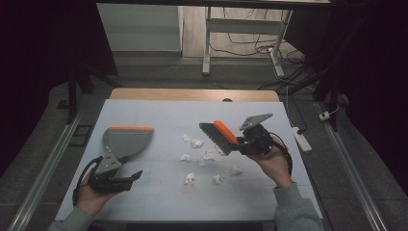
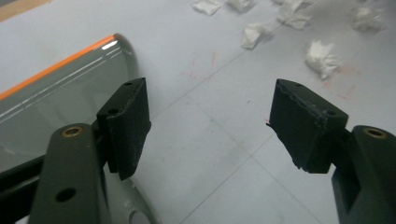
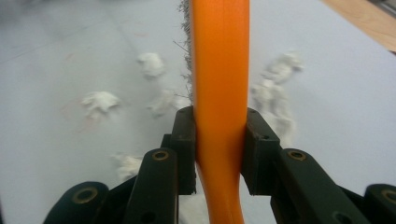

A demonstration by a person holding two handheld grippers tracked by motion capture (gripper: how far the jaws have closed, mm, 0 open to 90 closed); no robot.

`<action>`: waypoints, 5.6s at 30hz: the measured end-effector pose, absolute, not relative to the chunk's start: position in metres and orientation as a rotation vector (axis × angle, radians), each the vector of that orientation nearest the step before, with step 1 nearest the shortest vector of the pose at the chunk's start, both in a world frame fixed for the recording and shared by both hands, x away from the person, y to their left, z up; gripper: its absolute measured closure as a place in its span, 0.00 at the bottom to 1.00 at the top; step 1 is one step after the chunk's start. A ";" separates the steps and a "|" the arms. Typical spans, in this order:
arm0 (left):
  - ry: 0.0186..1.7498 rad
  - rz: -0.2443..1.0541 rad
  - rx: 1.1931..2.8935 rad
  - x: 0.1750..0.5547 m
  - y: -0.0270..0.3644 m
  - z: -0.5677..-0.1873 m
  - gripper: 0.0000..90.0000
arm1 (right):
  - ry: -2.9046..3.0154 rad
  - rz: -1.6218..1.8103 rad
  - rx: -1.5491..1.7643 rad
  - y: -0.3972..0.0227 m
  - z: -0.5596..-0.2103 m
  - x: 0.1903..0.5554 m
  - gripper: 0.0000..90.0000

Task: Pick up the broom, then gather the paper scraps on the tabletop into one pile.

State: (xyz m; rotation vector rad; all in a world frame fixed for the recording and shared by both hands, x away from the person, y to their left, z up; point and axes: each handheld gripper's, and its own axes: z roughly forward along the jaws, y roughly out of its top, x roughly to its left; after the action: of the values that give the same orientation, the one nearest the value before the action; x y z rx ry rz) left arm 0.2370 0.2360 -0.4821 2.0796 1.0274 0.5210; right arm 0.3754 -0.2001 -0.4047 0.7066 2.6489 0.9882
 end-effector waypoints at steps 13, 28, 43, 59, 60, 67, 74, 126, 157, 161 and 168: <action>1.058 0.486 2.089 0.255 0.241 -0.488 0.30 | 2.625 0.788 0.829 -0.206 -0.414 0.436 0.78; 1.063 0.478 2.065 0.255 0.248 -0.494 0.33 | 2.772 0.450 0.871 -0.178 -0.440 0.522 0.78; 1.063 0.476 2.076 0.256 0.244 -0.495 0.34 | 2.827 0.205 0.697 -0.134 -0.447 0.534 0.78; 1.052 0.461 2.073 0.257 0.244 -0.495 0.34 | 2.920 0.361 0.556 -0.147 -0.427 0.489 0.78; 1.052 0.460 2.074 0.257 0.244 -0.495 0.34 | 2.912 0.382 0.577 -0.150 -0.425 0.490 0.78; 1.056 0.459 2.069 0.258 0.245 -0.496 0.34 | 2.852 0.453 0.647 -0.159 -0.419 0.495 0.78; 1.054 0.458 2.068 0.258 0.246 -0.495 0.35 | 2.823 0.405 0.692 -0.150 -0.432 0.508 0.78; 1.055 0.452 2.052 0.259 0.250 -0.496 0.35 | 2.930 0.740 1.285 -0.044 -0.472 0.502 0.78; 1.041 0.452 2.068 0.260 0.246 -0.497 0.35 | 2.908 0.903 1.116 -0.120 -0.427 0.442 0.78; 1.040 0.454 2.078 0.261 0.244 -0.497 0.35 | 3.000 0.875 1.005 -0.099 -0.431 0.422 0.78; 1.036 0.462 2.083 0.260 0.243 -0.498 0.35 | 3.083 0.819 0.907 -0.054 -0.450 0.406 0.78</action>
State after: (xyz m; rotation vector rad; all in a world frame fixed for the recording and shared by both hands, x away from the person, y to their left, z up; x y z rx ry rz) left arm 0.2604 0.2426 -0.4981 2.0832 1.0359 0.4624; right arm 0.4056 -0.0537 -0.4500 0.9072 3.0825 0.8193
